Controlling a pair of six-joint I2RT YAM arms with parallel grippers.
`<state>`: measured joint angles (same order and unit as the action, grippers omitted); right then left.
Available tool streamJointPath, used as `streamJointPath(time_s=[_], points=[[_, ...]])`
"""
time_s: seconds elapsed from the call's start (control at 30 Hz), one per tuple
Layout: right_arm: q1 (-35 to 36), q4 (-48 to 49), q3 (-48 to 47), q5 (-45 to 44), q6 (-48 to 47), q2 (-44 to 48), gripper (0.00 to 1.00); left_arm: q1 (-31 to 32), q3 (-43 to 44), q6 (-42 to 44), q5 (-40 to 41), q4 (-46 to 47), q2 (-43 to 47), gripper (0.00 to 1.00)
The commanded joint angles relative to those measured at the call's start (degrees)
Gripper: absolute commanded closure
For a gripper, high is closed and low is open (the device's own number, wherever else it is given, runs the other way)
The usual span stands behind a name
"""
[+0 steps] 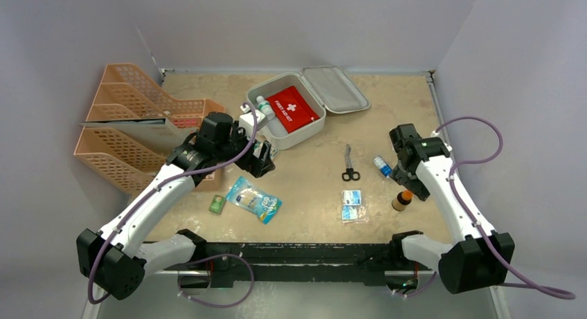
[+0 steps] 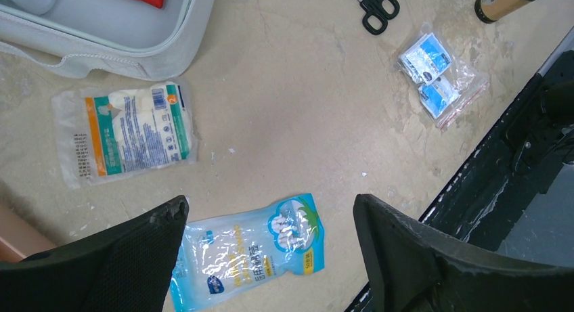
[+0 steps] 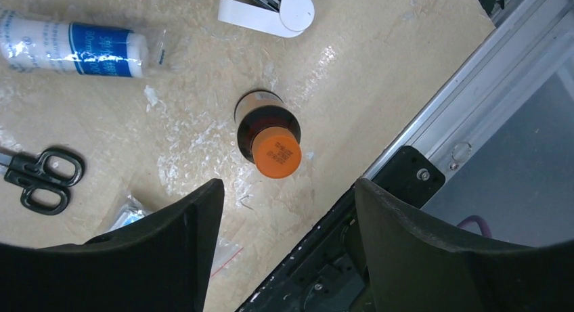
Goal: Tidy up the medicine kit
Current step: Pick up the pill bottle at the center of the board.
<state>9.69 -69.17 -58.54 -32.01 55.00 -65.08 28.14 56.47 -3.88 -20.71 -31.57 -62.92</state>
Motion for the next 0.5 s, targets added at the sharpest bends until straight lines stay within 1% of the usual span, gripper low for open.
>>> streamJointPath(time_s=[0.0, 0.13, 0.3, 0.47], points=[[-0.42, 1.28, 2.37, -1.48, 3.76, -0.77, 0.28, -0.1, -0.05, -0.36, -1.28, 2.57, 0.99, 0.11], [-0.8, 5.46, 4.81, -1.43, 3.15, -0.49, 0.3, -0.1, -0.03, -0.25, -1.38, 2.56, 0.4, 0.12], [-1.31, 6.94, 6.04, -2.65, 3.82, -0.97, 0.35, -0.1, -0.03, 0.2, -1.59, 2.48, 0.49, 0.14], [-1.75, 10.05, 7.78, -3.56, 3.17, 0.17, 0.36, -0.11, -0.13, 0.86, -0.26, 2.15, 1.06, 0.14]])
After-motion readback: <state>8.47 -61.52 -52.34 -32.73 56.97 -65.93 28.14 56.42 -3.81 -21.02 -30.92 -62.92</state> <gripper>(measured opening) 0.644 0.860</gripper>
